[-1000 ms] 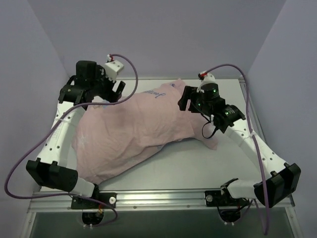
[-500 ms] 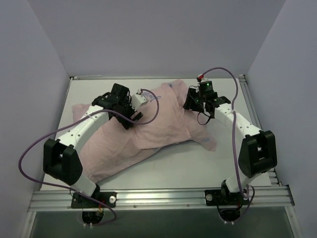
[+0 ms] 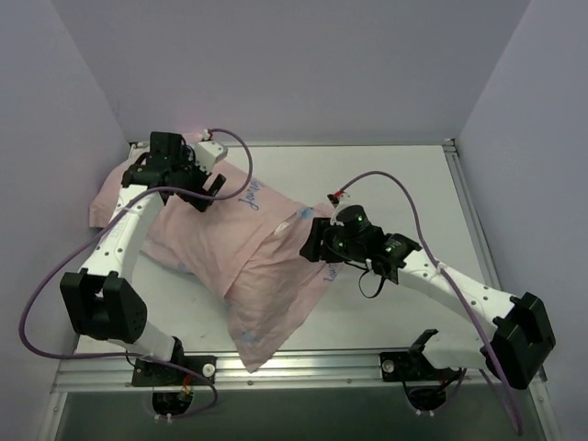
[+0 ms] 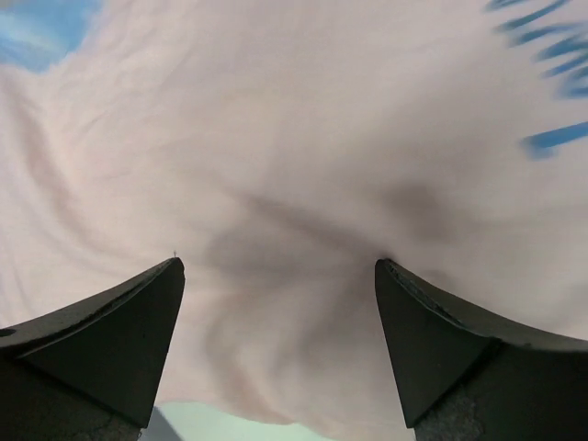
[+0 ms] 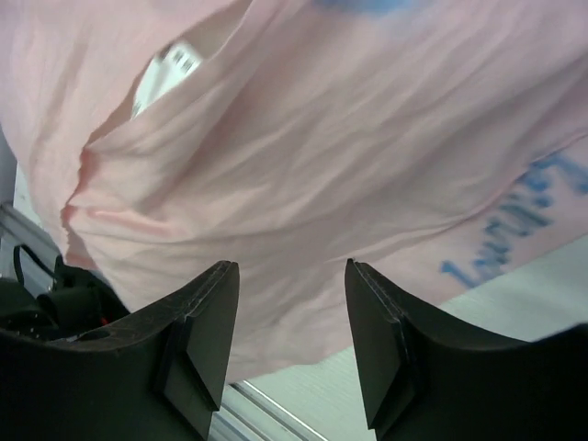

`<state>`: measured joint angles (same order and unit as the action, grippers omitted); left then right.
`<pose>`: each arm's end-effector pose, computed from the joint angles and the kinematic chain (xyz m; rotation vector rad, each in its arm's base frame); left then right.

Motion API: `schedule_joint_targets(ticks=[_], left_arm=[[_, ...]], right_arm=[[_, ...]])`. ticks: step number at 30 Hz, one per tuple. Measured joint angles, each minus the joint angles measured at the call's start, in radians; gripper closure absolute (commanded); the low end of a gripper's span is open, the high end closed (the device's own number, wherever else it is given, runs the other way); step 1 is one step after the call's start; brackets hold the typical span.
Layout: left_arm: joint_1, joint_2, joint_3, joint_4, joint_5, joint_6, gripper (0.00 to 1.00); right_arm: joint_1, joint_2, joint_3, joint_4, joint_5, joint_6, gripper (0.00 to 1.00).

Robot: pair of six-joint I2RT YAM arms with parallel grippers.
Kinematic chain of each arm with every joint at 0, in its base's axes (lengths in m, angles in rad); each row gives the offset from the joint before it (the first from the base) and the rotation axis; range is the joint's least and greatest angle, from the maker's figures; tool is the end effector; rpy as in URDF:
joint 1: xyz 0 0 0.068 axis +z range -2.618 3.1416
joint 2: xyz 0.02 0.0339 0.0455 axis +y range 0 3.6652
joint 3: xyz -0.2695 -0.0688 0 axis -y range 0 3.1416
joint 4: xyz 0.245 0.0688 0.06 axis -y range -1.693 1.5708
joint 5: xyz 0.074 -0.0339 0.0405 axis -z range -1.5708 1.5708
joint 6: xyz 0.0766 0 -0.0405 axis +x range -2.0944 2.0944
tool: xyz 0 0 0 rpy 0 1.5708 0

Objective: Remove the pillowcase from the pillow

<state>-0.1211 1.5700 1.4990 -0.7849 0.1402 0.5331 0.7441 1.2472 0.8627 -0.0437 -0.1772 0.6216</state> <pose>0.3627 -0.0549 0.3123 0.8358 2.2663 0.0185 0.2262 0.2266 0.2707 -0.2540 2.1373 1.0197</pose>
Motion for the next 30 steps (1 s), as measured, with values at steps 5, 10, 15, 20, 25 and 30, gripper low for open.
schedule_joint_targets(ticks=[5,10,15,20,25,30], left_arm=[[-0.237,-0.132,0.001,0.004,0.106,-0.030,0.06],[-0.364,-0.123,0.001,0.003,0.114,-0.060,0.01],[-0.364,-0.027,-0.043,0.003,0.076,-0.078,0.14],[-0.365,-0.025,-0.094,0.017,0.075,-0.087,0.56],[-0.365,-0.035,-0.097,0.039,0.053,-0.098,0.98],[-0.372,-0.034,-0.097,0.056,-0.030,-0.128,0.98]], right_arm=[[-0.039,-0.045,0.068,-0.074,0.074,0.011,0.45],[-0.038,0.035,0.195,-0.043,0.089,0.033,0.35],[-0.035,0.189,0.269,0.017,0.106,0.062,0.36],[-0.033,0.285,0.264,0.044,0.109,0.094,0.48],[-0.021,0.273,0.215,0.077,0.109,0.118,0.93],[-0.008,0.183,0.091,0.096,0.109,0.159,1.00]])
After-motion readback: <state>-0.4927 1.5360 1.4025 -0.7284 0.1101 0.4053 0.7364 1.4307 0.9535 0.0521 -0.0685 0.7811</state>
